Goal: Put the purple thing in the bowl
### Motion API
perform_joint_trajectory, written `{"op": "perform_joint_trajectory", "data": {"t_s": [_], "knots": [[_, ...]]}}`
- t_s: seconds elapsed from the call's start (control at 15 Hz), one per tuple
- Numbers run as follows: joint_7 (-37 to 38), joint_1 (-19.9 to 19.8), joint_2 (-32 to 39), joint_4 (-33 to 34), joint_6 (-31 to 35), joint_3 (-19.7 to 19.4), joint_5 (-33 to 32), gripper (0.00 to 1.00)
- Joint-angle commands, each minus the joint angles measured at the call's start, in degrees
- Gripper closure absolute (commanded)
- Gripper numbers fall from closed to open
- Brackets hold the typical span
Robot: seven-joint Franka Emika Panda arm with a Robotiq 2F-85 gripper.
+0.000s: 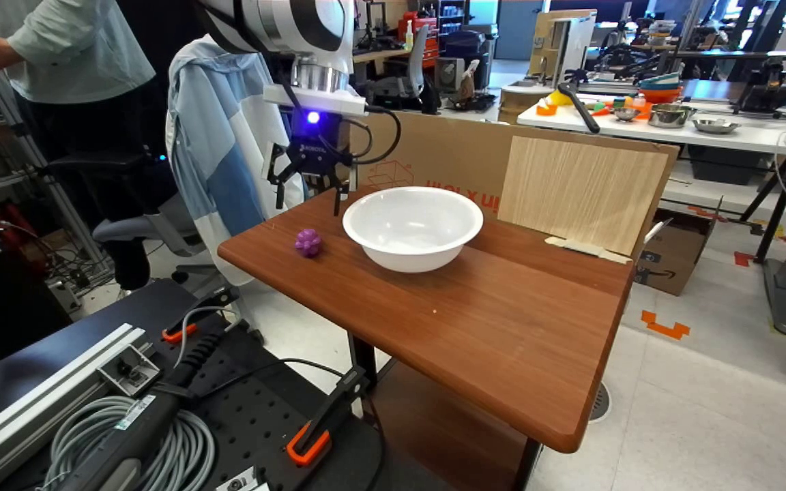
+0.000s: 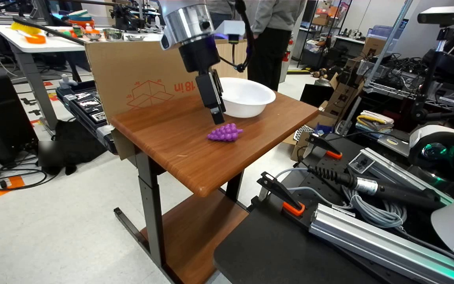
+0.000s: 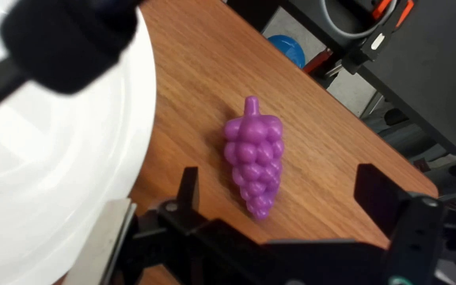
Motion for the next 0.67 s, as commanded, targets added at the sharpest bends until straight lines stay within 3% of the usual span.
{"op": "perform_joint_trajectory", "data": {"t_s": [0.0,0.2,0.27,0.33,0.6], "knots": [[1.4,-0.6,3.2,2.7,-3.6,0.0,0.8,0.00],[2.0,-1.0,3.7,2.9,-4.8,0.0,1.3,0.00],[2.3,-0.9,3.8,3.0,-4.9,0.0,1.2,0.25],[2.4,-0.9,3.9,3.3,-5.2,-0.1,1.2,0.28],[3.0,-0.9,4.9,4.8,-5.6,-0.4,0.7,0.58]]}}
